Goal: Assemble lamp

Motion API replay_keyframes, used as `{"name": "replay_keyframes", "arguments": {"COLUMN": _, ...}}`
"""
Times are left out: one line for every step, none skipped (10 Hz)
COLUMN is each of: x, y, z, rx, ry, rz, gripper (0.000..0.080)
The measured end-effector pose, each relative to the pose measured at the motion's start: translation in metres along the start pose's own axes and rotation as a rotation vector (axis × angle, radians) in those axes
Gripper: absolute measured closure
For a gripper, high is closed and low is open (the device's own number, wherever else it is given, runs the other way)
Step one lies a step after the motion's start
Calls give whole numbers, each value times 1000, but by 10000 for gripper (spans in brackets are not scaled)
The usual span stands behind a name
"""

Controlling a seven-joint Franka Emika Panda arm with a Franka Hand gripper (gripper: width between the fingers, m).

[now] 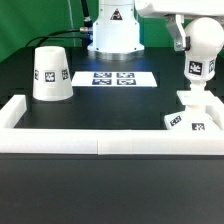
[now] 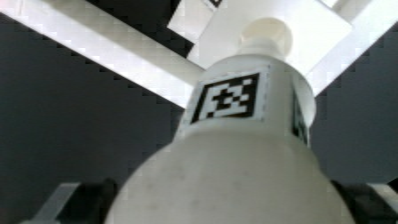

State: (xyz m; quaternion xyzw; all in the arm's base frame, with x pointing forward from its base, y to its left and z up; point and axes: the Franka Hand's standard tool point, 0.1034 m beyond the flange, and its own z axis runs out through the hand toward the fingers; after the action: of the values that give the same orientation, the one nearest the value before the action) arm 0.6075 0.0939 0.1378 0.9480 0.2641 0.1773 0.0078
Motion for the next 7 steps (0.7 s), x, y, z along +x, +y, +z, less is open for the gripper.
{"name": "replay_keyframes", "arguments": {"x": -2, "y": -2, "z": 3, "rx": 3, "ry": -5, "rz": -1, "gripper": 220}}
{"name": "replay_keyframes", "arguments": {"x": -3, "y": -2, "z": 5, "rx": 5, "ry": -8, "rz": 0, "gripper": 220}}
{"name": "replay_keyframes", "arguments": {"x": -5, "y": -3, "z": 7, "rx": 6, "ry": -11, "rz": 0, "gripper": 220}}
{"name": "replay_keyframes", "arguments": {"x": -6, "y": -4, "z": 9, "rx": 8, "ry": -15, "rz": 0, "gripper": 220}}
{"name": "replay_keyframes", "arguments": {"x": -8, "y": -5, "z": 12, "rx": 11, "ry": -18, "rz": -1, "gripper": 220}}
{"name": "replay_keyframes", "arguments": {"x": -8, "y": -7, "z": 13, "rx": 11, "ry": -14, "rz": -3, "gripper": 220}}
{"name": "replay_keyframes", "arguments": {"x": -7, "y": -7, "z": 13, "rx": 8, "ry": -6, "rz": -3, "gripper": 220}}
